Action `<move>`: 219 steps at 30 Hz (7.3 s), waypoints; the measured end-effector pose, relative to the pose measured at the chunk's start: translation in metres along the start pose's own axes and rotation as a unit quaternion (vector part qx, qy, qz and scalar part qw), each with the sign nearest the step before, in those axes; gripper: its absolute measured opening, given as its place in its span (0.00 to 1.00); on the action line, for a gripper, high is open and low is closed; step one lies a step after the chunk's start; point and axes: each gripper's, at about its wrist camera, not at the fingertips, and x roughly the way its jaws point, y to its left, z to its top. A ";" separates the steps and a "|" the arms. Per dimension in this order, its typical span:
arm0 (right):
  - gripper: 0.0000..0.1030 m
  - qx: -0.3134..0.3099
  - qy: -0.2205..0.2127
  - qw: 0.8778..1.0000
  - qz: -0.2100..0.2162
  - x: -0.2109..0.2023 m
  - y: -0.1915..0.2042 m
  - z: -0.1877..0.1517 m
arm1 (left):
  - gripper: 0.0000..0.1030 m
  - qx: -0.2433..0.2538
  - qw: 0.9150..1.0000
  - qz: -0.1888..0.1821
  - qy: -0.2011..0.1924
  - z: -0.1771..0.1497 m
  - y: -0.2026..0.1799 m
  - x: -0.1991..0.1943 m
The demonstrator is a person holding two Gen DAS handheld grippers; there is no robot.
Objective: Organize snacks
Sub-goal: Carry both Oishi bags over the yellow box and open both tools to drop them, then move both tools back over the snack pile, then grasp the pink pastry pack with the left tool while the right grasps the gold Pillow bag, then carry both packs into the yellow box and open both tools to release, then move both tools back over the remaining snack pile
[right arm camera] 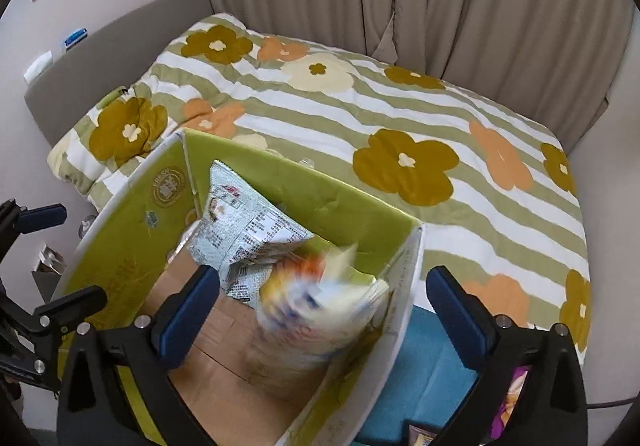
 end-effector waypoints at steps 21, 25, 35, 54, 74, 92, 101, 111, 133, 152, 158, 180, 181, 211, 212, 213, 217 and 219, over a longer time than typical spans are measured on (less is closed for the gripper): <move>1.00 0.050 -0.045 0.998 -0.014 -0.069 0.006 -0.007 | 0.99 0.012 0.999 0.008 -0.041 0.003 -0.017 -0.040; 1.00 0.060 -0.064 0.996 -0.004 -0.100 0.001 -0.017 | 0.99 0.016 0.998 0.020 -0.064 -0.002 -0.038 -0.071; 1.00 0.059 -0.115 0.992 -0.006 -0.199 -0.041 -0.085 | 0.99 0.000 0.994 0.022 -0.108 -0.035 -0.117 -0.140; 1.00 0.131 -0.097 0.985 -0.049 -0.277 -0.174 -0.255 | 0.99 0.020 0.998 -0.028 -0.056 -0.144 -0.292 -0.143; 1.00 0.163 0.030 0.985 -0.040 -0.187 -0.192 -0.373 | 0.99 0.064 0.988 -0.031 0.140 -0.245 -0.359 -0.003; 0.86 0.153 0.097 0.983 -0.036 -0.142 -0.181 -0.405 | 0.93 0.069 0.984 -0.040 0.160 -0.263 -0.360 0.027; 0.69 0.163 0.122 0.979 -0.030 -0.128 -0.180 -0.409 | 0.75 0.085 0.984 -0.049 0.147 -0.252 -0.362 0.022; 0.46 0.163 0.136 0.977 -0.011 -0.116 -0.170 -0.409 | 0.70 0.065 0.985 -0.071 0.143 -0.253 -0.347 0.020; 0.44 0.110 0.009 0.993 0.034 -0.194 -0.133 -0.317 | 0.69 -0.002 0.997 -0.067 0.038 -0.177 -0.289 -0.092; 0.44 0.069 -0.053 0.990 0.111 -0.139 -0.014 -0.123 | 0.69 -0.004 1.000 0.018 0.024 -0.064 -0.101 -0.066; 0.44 0.096 -0.018 0.989 0.111 -0.102 0.013 -0.105 | 0.69 0.019 0.998 0.011 0.057 -0.059 -0.064 -0.025; 0.45 0.114 0.052 0.987 0.102 -0.054 0.039 -0.106 | 0.97 0.044 0.996 -0.005 0.081 -0.086 -0.030 -0.021; 0.45 0.107 0.049 0.988 0.102 -0.052 0.042 -0.106 | 0.97 0.039 0.996 -0.008 0.081 -0.088 -0.028 -0.022; 0.93 0.131 -0.019 0.990 0.055 -0.102 0.034 -0.113 | 0.97 0.026 0.999 -0.028 0.034 -0.096 -0.045 -0.058; 0.93 0.132 -0.026 0.989 0.053 -0.110 0.029 -0.115 | 0.97 0.024 0.999 -0.028 0.030 -0.096 -0.050 -0.062; 0.93 0.133 -0.030 0.989 0.052 -0.116 0.025 -0.118 | 0.97 0.023 0.999 -0.029 0.027 -0.097 -0.056 -0.065; 0.93 0.137 -0.049 0.989 0.040 -0.143 0.002 -0.134 | 0.97 0.014 0.999 -0.039 0.010 -0.098 -0.087 -0.081; 0.93 0.142 -0.055 0.988 0.034 -0.157 -0.014 -0.144 | 0.97 0.013 0.999 -0.045 0.003 -0.099 -0.104 -0.087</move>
